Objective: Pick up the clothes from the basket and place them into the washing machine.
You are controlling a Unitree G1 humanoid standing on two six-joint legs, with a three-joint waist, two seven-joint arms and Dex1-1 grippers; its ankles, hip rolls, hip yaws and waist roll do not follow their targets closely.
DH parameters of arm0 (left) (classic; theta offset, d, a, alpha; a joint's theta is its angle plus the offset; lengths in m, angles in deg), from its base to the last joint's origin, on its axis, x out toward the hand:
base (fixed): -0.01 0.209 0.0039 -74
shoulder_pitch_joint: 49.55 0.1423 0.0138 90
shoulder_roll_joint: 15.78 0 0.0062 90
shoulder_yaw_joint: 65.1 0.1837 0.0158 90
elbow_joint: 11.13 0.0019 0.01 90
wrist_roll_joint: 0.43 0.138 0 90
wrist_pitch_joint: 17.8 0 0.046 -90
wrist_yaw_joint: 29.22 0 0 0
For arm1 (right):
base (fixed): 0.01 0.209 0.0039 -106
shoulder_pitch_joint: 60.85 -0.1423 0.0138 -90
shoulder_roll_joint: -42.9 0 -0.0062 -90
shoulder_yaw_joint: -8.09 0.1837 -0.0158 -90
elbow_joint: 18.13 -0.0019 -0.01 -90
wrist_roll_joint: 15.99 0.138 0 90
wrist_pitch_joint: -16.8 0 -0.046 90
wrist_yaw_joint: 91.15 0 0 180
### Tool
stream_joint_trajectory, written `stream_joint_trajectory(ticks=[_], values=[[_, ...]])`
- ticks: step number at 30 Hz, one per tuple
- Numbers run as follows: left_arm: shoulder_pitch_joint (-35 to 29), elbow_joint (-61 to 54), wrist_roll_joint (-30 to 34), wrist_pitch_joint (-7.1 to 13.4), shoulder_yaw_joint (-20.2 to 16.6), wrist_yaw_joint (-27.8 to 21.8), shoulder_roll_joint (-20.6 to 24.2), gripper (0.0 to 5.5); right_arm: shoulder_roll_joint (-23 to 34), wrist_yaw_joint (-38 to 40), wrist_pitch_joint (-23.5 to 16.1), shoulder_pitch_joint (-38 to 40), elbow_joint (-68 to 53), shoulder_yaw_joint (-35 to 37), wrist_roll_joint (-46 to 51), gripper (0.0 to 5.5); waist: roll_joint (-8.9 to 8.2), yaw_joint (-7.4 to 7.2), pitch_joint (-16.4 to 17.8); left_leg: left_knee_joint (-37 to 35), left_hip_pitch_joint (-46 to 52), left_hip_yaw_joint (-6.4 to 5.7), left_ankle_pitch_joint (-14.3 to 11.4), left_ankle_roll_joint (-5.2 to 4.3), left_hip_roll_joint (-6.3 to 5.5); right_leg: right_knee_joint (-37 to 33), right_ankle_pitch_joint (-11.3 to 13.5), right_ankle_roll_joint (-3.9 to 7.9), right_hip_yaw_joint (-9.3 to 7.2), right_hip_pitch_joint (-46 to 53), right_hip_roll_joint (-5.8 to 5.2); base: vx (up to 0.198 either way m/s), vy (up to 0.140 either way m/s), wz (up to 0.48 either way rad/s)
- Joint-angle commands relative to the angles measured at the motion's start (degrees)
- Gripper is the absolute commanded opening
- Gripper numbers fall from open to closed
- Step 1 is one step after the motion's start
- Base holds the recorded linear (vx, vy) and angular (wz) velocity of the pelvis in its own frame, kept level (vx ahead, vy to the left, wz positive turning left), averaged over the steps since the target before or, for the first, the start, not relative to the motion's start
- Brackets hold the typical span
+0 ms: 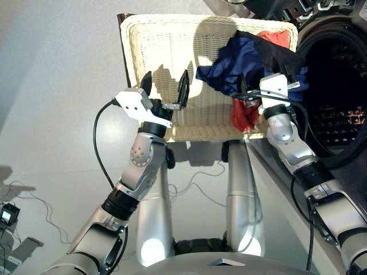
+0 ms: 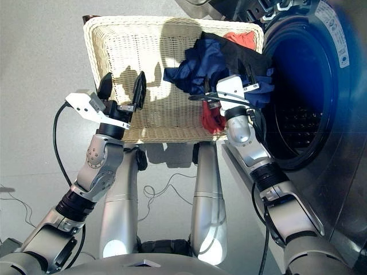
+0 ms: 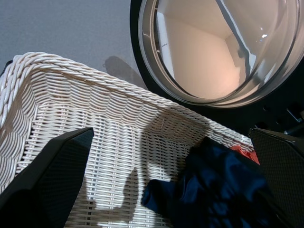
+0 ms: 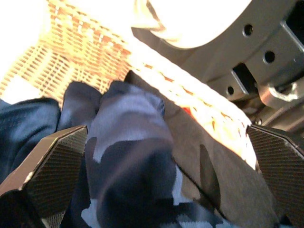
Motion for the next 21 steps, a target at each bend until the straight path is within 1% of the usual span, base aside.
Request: stream_joint_trajectory(ticks=[1,5,8,11,17,21], values=[[1.35,-7.31,1.16,2.65,-0.88,-1.39,0.31,5.5,-0.94,1.37,-0.04,-3.44,5.52,0.6,1.0,5.5,0.98,2.55,-0.86,6.31,-0.72,-1.01,-5.26,-2.85,1.62,-5.65,4.22,2.14,0.66,2.81,-0.03,0.0,0.0,0.0],[0.8,-7.57,-0.64,2.66,-0.35,-2.16,-0.56,5.5,-2.35,1.67,0.87,-7.5,14.86,0.63,2.32,5.5,1.43,3.29,-0.86,6.1,-0.91,-1.17,-5.11,-3.0,1.53,-5.81,4.13,2.06,0.3,2.8,-0.03,0.0,0.0,0.0],[0.32,-7.68,-1.04,2.63,0.07,-2.16,-0.65,5.5,-2.74,1.93,1.38,-10.35,22.11,0.79,3.65,5.5,1.84,3.81,-0.86,6.05,-1.12,-1.4,-5.04,-3.03,1.37,-5.72,4.01,1.99,0.05,2.68,-0.1,0.0,0.0,0.0],[-0.08,-7.91,-1.01,2.56,0.35,-1.96,-0.56,5.5,-2.78,1.76,2.29,-12.47,27.77,0.13,3.74,5.5,2.28,4.28,-0.86,5.98,-1.38,-1.39,-5.03,-3.08,1.36,-5.69,4.01,1.97,-0.04,2.48,-0.09,0.0,0.0,0.0],[-1.23,-8.32,-1.04,2.23,1.34,-1.89,-0.04,5.5,-1.66,0.51,4.28,-16.96,41.23,-0.32,4.87,5.5,3.34,5.12,-0.86,5.92,-1.86,-1.59,-5.0,-3.17,1.21,-5.32,3.83,1.84,-0.37,1.94,-0.33,0.0,0.0,0.0],[-1.62,-8.48,-0.97,2.17,2.08,-2.34,0.27,5.5,-0.15,-0.53,5.28,-18.52,44.63,-1.58,3.32,5.5,4.04,5.7,-0.86,6.29,-2.42,-1.66,-5.11,-3.15,1.21,-4.88,3.67,1.81,-0.36,1.33,-0.45,0.0,0.0,0.0]])
